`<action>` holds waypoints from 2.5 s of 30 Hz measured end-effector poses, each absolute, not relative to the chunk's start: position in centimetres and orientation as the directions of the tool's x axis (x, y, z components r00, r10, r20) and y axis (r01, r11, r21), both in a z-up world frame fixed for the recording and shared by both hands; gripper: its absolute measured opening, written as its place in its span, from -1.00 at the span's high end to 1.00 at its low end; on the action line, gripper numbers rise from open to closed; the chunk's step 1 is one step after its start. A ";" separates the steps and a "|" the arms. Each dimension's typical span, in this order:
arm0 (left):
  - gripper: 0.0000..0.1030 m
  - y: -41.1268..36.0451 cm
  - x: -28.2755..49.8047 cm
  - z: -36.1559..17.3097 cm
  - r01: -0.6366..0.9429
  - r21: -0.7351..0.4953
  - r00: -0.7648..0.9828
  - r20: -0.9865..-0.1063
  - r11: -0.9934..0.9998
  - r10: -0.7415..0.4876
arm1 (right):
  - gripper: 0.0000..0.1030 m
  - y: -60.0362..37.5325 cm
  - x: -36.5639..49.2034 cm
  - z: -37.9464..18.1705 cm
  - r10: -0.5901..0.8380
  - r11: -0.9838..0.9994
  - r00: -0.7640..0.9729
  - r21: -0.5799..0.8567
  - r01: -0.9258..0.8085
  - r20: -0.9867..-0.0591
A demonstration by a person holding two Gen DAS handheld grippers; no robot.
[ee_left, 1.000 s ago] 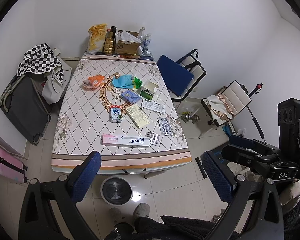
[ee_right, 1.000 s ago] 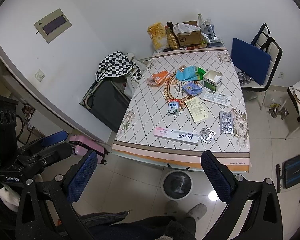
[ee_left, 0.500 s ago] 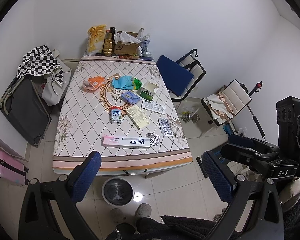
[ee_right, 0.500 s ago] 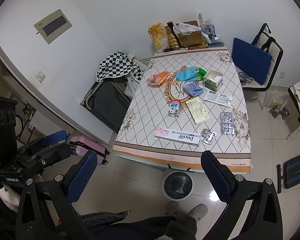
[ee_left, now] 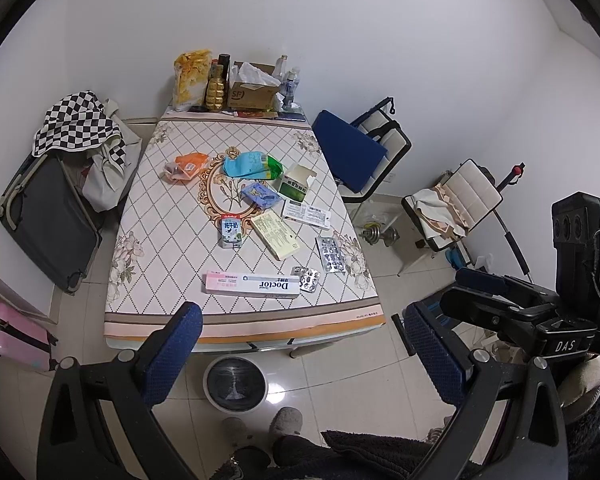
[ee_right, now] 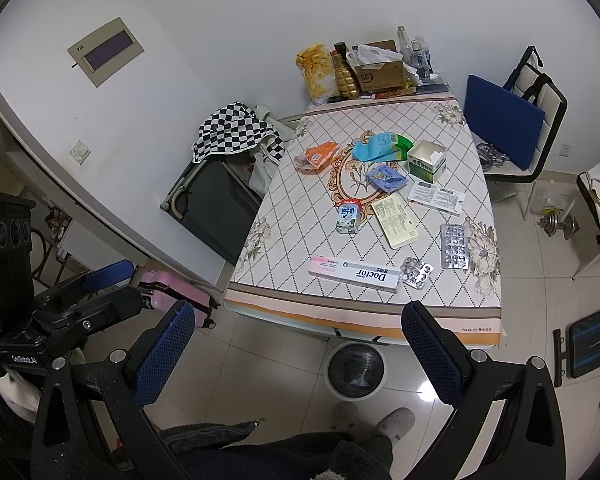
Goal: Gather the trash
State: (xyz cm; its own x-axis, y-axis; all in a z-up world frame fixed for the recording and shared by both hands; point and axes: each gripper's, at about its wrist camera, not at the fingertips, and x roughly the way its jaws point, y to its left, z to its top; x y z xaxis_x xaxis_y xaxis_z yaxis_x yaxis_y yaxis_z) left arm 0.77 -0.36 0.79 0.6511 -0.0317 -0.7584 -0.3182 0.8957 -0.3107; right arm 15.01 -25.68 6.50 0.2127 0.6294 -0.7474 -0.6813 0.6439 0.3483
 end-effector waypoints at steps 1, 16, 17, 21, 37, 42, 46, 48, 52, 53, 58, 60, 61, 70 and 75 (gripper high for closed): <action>-1.00 -0.4 0.8 0.6 -0.318 -0.308 0.650 -0.760 0.897 -0.031 | -1.00 -25.7 15.0 6.5 0.632 0.641 0.210 0.350 -0.683 -0.746; -1.00 -0.4 0.8 0.6 -0.316 -0.308 0.650 -0.759 0.897 -0.031 | -1.00 -25.6 15.3 6.5 0.632 0.640 0.210 0.349 -0.684 -0.746; -1.00 -0.4 0.8 0.6 -0.316 -0.308 0.650 -0.759 0.897 -0.032 | -1.00 -25.6 15.3 6.5 0.632 0.640 0.210 0.349 -0.685 -0.746; -1.00 -0.4 0.7 0.5 -0.315 -0.308 0.650 -0.759 0.898 -0.032 | -1.00 -25.6 15.4 6.4 0.632 0.639 0.210 0.348 -0.686 -0.746; -1.00 -0.4 1.4 0.8 -0.326 -0.290 0.640 -0.768 0.900 -0.016 | -1.00 -25.5 15.4 6.0 0.633 0.641 0.208 0.355 -0.680 -0.746; -1.00 0.4 3.6 -1.2 -0.465 -0.078 0.553 -0.804 0.882 0.220 | -1.00 -25.7 16.5 4.6 0.562 0.739 0.303 0.301 -0.603 -0.770; -1.00 2.7 6.6 -6.2 -0.545 -0.029 0.453 -0.851 0.838 0.265 | -1.00 -25.4 19.1 1.4 0.446 0.828 0.367 0.220 -0.515 -0.816; -1.00 4.3 8.4 -10.3 -0.592 -0.066 0.392 -0.894 0.803 0.216 | -1.00 -25.0 21.1 -1.2 0.395 0.861 0.367 0.200 -0.468 -0.842; -0.99 6.5 11.7 -18.3 -0.689 -0.133 0.270 -0.959 0.713 0.082 | -1.00 -24.9 26.3 -7.1 0.279 0.911 0.341 0.135 -0.390 -0.898; -0.99 6.4 12.1 -19.6 -0.708 -0.143 0.250 -0.967 0.692 0.056 | -1.00 -24.8 27.7 -8.2 0.261 0.919 0.329 0.130 -0.372 -0.907; -0.99 7.5 15.2 -27.9 -0.850 -0.262 0.216 -0.965 0.457 -0.150 | -1.00 -24.4 36.3 -16.0 0.173 0.942 0.227 0.094 -0.321 -0.958; -0.96 7.7 16.7 -30.7 -0.893 -0.301 0.230 -0.944 0.335 -0.236 | -1.00 -24.1 39.7 -19.0 0.141 0.946 0.192 0.075 -0.315 -0.971; -0.82 7.7 17.4 -32.2 -0.910 -0.317 0.244 -0.930 0.267 -0.274 | -1.00 -24.0 40.9 -20.2 0.131 0.947 0.174 0.072 -0.313 -0.976; -0.13 8.0 21.6 -37.2 -0.959 -0.255 0.217 -0.942 0.127 -0.257 | -1.00 -20.4 50.3 -29.6 0.070 0.923 0.045 0.048 -0.381 -0.996; 0.02 6.9 22.7 -34.9 -0.818 -0.001 -0.041 -0.997 0.576 -0.060 | -0.96 -17.5 51.7 -32.8 0.060 0.897 0.006 0.051 -0.440 -0.998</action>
